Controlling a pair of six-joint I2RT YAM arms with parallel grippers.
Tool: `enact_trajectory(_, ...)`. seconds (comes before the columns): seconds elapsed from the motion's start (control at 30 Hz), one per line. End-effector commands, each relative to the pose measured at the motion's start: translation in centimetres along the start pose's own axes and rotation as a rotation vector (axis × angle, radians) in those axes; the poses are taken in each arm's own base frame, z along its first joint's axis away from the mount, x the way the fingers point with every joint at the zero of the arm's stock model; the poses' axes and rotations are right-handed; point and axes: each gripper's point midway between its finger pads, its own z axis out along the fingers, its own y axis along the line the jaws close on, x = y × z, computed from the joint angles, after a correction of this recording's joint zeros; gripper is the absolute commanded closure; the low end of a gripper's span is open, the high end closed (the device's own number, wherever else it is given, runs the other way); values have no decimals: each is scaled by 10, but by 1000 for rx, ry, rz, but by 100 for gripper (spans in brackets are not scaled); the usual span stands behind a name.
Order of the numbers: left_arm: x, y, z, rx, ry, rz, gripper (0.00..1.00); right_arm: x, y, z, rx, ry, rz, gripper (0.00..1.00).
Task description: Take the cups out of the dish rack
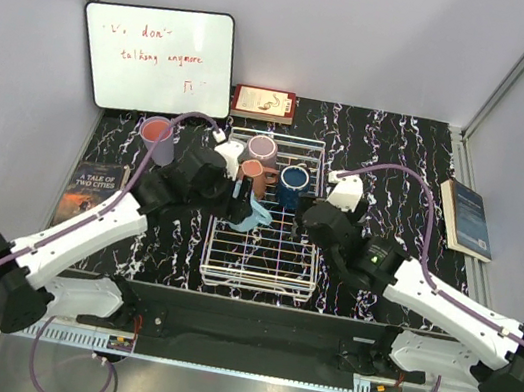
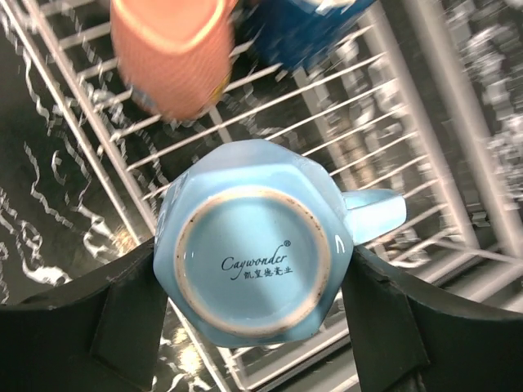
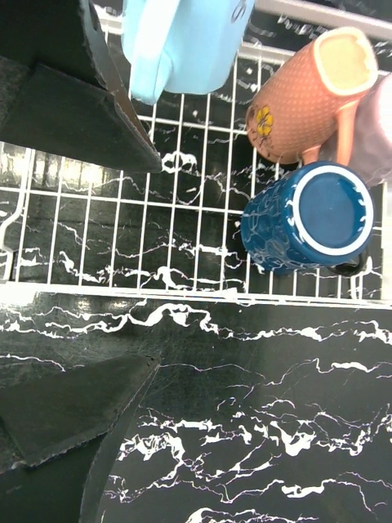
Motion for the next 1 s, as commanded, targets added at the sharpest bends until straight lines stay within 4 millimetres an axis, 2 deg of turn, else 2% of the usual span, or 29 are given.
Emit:
enact_trajectory(0.0, -75, -45, -45, 203, -258, -42, 100, -32, -4, -14, -5, -102, 114, 0)
enact_trajectory(0.07, -79, -57, -55, 279, -297, -49, 100, -34, -6, -18, -10, -112, 148, 0)
enact_trajectory(0.1, -73, -60, -53, 308, -295, -65, 100, -33, -5, -19, -24, -108, 161, 0)
enact_trajectory(0.13, -79, -70, -59, 370, -328, -67, 100, -34, -5, -22, -41, -114, 182, 1)
enact_trajectory(0.17, -80, -74, -66, 405, -353, -73, 100, -35, -4, -24, -61, -119, 201, 0)
enact_trajectory(0.2, -73, -77, -64, 433, -342, -97, 100, -39, 3, -27, -107, -130, 234, 0)
enact_trajectory(0.23, -77, -85, -70, 488, -369, -96, 100, -40, 1, -32, -133, -145, 260, 0)
enact_trajectory(0.3, -70, -88, -69, 520, -365, -124, 100, -48, 6, -39, -196, -176, 320, 0)
enact_trajectory(0.37, -74, -94, -76, 576, -404, -137, 100, -53, 5, -49, -251, -203, 365, 0)
enact_trajectory(0.4, -66, -94, -72, 590, -387, -173, 100, -59, 11, -56, -307, -216, 391, 2)
enact_trajectory(0.43, -76, -99, -82, 635, -446, -179, 100, -59, 10, -61, -339, -226, 411, 3)
enact_trajectory(0.5, -74, -103, -84, 685, -458, -216, 100, -63, 16, -69, -407, -240, 449, 8)
enact_trajectory(0.53, -82, -108, -92, 725, -506, -219, 100, -60, 14, -72, -427, -244, 465, 10)
enact_trajectory(0.63, -87, -115, -99, 797, -536, -247, 100, -60, 15, -81, -491, -254, 519, 18)
enact_trajectory(0.73, -88, -120, -105, 862, -554, -269, 100, -63, 14, -92, -553, -274, 577, 22)
enact_trajectory(0.83, -89, -117, -111, 906, -611, -313, 100, -65, 14, -102, -614, -285, 631, 21)
enact_trajectory(0.87, -85, -115, -108, 912, -605, -339, 100, -65, 18, -106, -649, -282, 640, 21)
enact_trajectory(0.9, -89, -116, -115, 940, -639, -337, 100, -63, 18, -108, -665, -279, 646, 21)
enact_trajectory(0.97, -87, -117, -111, 957, -621, -357, 100, -64, 22, -112, -701, -276, 662, 21)
